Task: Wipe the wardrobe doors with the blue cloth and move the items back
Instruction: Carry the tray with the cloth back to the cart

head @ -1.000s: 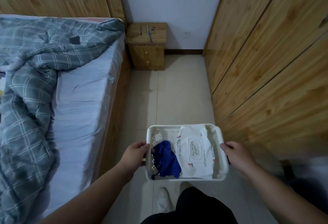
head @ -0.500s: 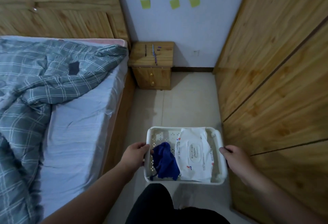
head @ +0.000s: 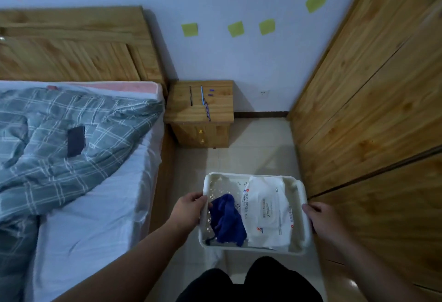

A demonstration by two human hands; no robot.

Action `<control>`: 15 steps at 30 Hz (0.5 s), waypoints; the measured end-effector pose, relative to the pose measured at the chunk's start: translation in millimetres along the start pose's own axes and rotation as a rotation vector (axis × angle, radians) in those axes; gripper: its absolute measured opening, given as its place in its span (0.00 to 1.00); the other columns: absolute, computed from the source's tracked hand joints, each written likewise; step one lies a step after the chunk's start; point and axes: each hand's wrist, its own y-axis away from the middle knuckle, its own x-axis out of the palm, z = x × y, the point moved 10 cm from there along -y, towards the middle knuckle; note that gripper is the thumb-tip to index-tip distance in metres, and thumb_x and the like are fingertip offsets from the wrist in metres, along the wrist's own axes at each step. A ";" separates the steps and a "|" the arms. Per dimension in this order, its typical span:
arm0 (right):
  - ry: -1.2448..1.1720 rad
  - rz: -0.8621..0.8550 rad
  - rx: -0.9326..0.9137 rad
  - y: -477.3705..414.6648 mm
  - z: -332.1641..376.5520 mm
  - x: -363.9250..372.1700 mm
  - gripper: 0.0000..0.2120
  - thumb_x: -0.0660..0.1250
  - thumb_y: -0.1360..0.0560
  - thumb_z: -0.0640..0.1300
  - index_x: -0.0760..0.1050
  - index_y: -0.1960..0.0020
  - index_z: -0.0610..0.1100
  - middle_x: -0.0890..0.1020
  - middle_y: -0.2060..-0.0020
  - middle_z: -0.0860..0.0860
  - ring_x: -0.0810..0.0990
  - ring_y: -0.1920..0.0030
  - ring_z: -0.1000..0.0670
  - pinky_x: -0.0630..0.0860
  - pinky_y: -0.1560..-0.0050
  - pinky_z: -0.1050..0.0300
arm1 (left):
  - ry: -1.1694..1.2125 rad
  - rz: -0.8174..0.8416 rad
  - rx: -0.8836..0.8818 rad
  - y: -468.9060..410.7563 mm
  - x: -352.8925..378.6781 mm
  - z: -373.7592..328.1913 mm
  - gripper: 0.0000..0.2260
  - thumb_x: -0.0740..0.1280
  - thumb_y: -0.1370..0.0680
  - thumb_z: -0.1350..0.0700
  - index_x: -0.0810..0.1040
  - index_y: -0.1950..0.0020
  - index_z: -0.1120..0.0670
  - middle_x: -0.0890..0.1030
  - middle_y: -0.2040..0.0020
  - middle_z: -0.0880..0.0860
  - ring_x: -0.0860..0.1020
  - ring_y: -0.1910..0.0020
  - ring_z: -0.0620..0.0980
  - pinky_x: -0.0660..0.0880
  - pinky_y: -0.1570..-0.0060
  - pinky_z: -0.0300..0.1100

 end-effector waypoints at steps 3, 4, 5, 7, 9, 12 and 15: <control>-0.041 -0.016 0.043 -23.4 27.5 -5.1 0.08 0.68 0.20 0.44 0.82 0.57 0.46 0.86 0.60 0.47 0.84 0.57 0.44 0.80 0.48 0.44 | -0.032 0.019 0.000 -35.7 -8.6 -39.8 0.09 0.63 0.16 0.55 0.83 0.43 0.51 0.88 0.55 0.53 0.87 0.51 0.57 0.84 0.50 0.53; -0.056 -0.022 0.052 -31.6 35.1 -8.0 0.08 0.68 0.20 0.45 0.82 0.57 0.46 0.86 0.60 0.47 0.85 0.57 0.44 0.81 0.49 0.44 | -0.045 0.027 0.001 -47.3 -8.3 -52.8 0.09 0.63 0.16 0.55 0.83 0.44 0.50 0.88 0.55 0.53 0.86 0.51 0.57 0.84 0.49 0.54; -0.069 -0.027 0.060 -40.6 42.1 -10.9 0.09 0.68 0.20 0.45 0.83 0.57 0.46 0.86 0.61 0.48 0.85 0.57 0.45 0.81 0.51 0.45 | -0.058 0.039 0.008 -58.8 -6.1 -66.3 0.09 0.63 0.16 0.55 0.83 0.44 0.50 0.88 0.55 0.53 0.86 0.51 0.57 0.84 0.48 0.55; -0.108 -0.041 0.085 -59.2 52.2 -18.6 0.10 0.68 0.20 0.45 0.82 0.58 0.47 0.87 0.61 0.49 0.85 0.59 0.46 0.81 0.54 0.48 | -0.083 0.065 0.018 -81.1 2.8 -92.7 0.08 0.64 0.16 0.55 0.83 0.44 0.49 0.88 0.56 0.53 0.87 0.51 0.56 0.84 0.49 0.54; -0.143 -0.059 0.120 -80.9 56.5 -27.3 0.09 0.67 0.20 0.46 0.81 0.57 0.48 0.87 0.60 0.48 0.85 0.57 0.46 0.83 0.51 0.45 | -0.117 0.086 0.024 -102.8 14.7 -119.1 0.09 0.63 0.16 0.55 0.84 0.45 0.49 0.88 0.55 0.53 0.86 0.51 0.56 0.84 0.48 0.54; -0.158 -0.084 0.151 -117.9 61.9 -40.4 0.10 0.67 0.20 0.47 0.82 0.57 0.46 0.87 0.63 0.49 0.85 0.59 0.46 0.83 0.53 0.46 | -0.160 0.120 0.018 -134.1 36.8 -157.2 0.09 0.62 0.15 0.55 0.82 0.45 0.47 0.88 0.53 0.54 0.86 0.49 0.57 0.84 0.44 0.57; -0.148 -0.112 0.170 -155.3 68.4 -58.3 0.13 0.67 0.20 0.47 0.82 0.61 0.44 0.85 0.70 0.51 0.84 0.65 0.49 0.76 0.65 0.56 | -0.234 0.149 0.005 -164.3 65.3 -197.5 0.09 0.61 0.15 0.55 0.81 0.42 0.48 0.87 0.50 0.55 0.85 0.49 0.55 0.84 0.47 0.53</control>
